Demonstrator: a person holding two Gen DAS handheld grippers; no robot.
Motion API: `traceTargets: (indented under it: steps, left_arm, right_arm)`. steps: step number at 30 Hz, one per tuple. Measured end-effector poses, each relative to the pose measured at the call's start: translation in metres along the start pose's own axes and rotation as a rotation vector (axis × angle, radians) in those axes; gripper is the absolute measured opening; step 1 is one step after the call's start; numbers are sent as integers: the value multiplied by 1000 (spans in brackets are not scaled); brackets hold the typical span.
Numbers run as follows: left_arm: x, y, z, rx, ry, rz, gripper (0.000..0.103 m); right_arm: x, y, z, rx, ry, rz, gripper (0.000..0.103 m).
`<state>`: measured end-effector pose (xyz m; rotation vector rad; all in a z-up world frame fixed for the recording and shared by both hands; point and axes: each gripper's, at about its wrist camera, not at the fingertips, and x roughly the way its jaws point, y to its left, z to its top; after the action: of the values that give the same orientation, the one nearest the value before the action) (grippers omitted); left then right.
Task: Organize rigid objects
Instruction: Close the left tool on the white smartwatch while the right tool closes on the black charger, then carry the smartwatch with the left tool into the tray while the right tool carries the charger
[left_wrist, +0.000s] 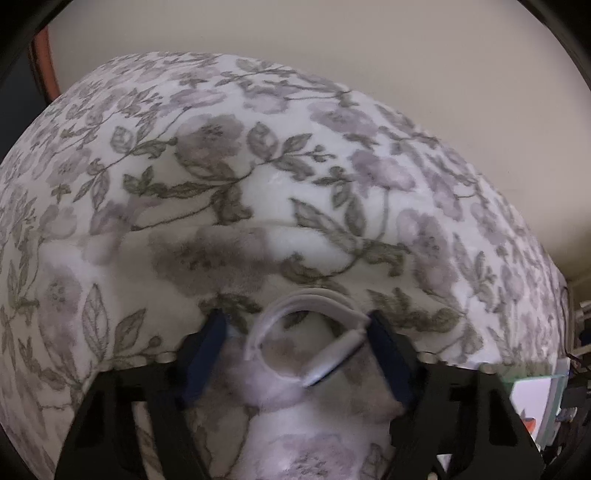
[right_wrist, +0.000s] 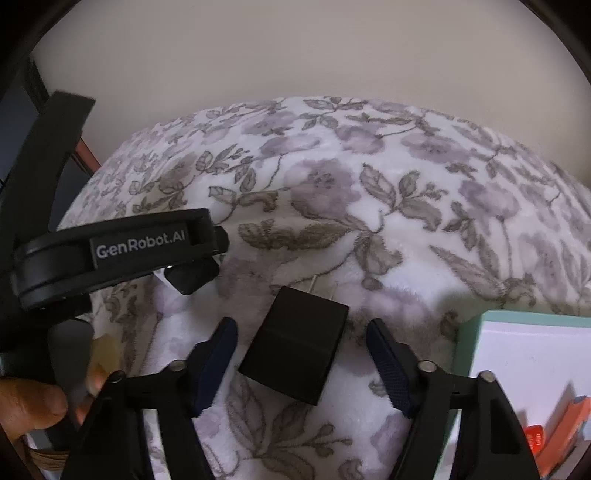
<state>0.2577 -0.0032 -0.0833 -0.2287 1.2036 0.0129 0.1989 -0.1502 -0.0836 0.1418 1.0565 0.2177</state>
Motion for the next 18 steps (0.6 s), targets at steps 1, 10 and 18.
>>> traceTargets:
  steps: [1,10,18]
  left_arm:
    - [-1,-2,0,4,2,-12,64]
    - [-3,-6,-1,25,9,-4,62]
    - [-31,-8,-10,49,3,9,61]
  right_arm:
    - [-1,1,0,-6,-2,7,52]
    - [-2,-2,-4,19,20,34,48]
    - [-14,0,-16,23,57,21,48]
